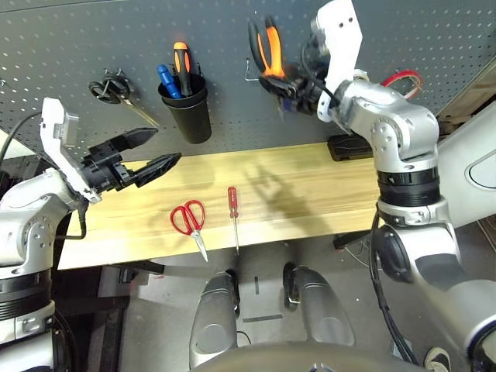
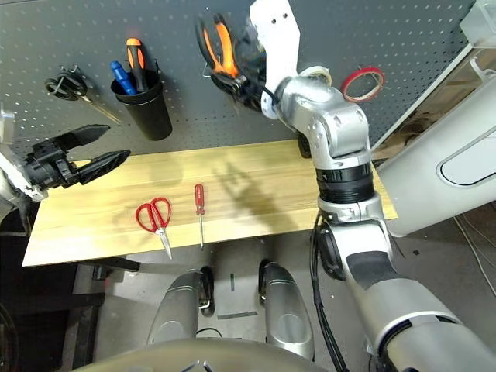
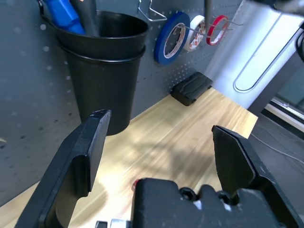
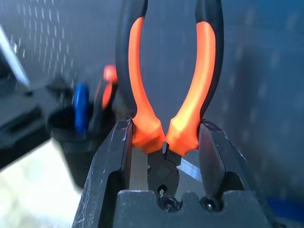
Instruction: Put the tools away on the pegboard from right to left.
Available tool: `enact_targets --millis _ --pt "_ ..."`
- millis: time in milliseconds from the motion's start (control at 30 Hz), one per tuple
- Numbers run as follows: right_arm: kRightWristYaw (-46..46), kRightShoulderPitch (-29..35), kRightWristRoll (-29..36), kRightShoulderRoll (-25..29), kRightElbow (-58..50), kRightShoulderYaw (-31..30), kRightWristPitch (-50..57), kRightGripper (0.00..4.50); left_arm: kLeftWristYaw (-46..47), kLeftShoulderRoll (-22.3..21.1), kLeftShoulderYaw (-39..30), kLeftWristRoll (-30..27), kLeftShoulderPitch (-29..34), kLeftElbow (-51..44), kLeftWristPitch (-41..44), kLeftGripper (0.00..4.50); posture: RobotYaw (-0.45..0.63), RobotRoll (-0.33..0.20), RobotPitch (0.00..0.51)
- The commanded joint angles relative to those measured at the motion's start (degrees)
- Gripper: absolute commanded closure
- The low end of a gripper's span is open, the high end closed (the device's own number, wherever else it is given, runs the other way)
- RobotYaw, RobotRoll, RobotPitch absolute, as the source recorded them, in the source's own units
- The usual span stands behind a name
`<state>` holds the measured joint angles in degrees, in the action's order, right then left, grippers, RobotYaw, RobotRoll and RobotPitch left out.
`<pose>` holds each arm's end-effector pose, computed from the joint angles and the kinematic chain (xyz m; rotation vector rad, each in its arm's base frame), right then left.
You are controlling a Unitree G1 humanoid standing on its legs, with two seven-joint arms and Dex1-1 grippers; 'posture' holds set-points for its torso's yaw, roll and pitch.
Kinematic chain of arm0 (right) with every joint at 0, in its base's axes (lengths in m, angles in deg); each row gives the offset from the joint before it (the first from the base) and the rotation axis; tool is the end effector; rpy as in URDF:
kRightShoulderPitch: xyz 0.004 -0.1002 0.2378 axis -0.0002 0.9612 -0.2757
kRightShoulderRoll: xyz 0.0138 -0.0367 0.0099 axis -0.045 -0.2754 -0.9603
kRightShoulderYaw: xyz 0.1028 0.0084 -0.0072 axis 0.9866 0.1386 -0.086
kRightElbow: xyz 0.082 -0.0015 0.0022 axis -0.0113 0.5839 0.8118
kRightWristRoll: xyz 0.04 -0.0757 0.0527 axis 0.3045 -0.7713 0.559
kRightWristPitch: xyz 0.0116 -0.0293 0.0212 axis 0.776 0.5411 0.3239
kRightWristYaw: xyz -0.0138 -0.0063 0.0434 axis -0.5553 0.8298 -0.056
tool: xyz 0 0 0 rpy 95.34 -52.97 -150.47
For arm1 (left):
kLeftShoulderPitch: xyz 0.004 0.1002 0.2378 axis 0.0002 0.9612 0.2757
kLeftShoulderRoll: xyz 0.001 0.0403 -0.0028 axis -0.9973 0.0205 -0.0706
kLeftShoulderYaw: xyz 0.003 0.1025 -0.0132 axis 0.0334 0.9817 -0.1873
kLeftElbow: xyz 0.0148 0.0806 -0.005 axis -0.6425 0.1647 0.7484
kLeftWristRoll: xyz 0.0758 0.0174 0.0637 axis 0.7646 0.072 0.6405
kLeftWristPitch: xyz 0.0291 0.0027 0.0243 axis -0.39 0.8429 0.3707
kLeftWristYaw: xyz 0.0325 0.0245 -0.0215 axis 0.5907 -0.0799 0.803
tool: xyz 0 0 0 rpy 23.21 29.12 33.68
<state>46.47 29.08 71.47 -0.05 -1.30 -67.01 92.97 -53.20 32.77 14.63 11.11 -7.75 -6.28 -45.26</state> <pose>0.3169 -0.1032 0.2646 0.0154 -0.2392 0.8124 0.2160 0.3115 0.1950 0.1288 0.0014 -0.7960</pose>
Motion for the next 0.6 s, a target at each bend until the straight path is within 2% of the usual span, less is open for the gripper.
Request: enact_targets --millis 33,133,333,600 --pt "0.03 -2.2 -2.0 -0.73 3.72 -0.42 -13.36 2.41 0.22 -0.09 -0.14 -0.91 0.31 -0.34 1.02 0.0 0.0 0.0 0.076" --pt "0.34 -3.15 -5.97 -0.89 7.84 -3.01 -24.96 2.41 0.46 0.13 0.0 -1.11 0.6 -0.96 1.46 0.0 0.0 0.0 0.076" --pt "-3.67 -4.07 -13.1 -2.29 17.52 -6.68 -40.74 2.41 0.69 0.23 0.45 -1.06 0.38 -1.33 1.74 0.0 0.01 0.0 0.08" --pt "-9.02 -7.48 -19.96 -3.46 33.16 -8.93 -56.43 2.41 1.41 0.39 0.96 -0.33 -0.59 -1.03 0.79 0.0 0.01 0.0 0.085"
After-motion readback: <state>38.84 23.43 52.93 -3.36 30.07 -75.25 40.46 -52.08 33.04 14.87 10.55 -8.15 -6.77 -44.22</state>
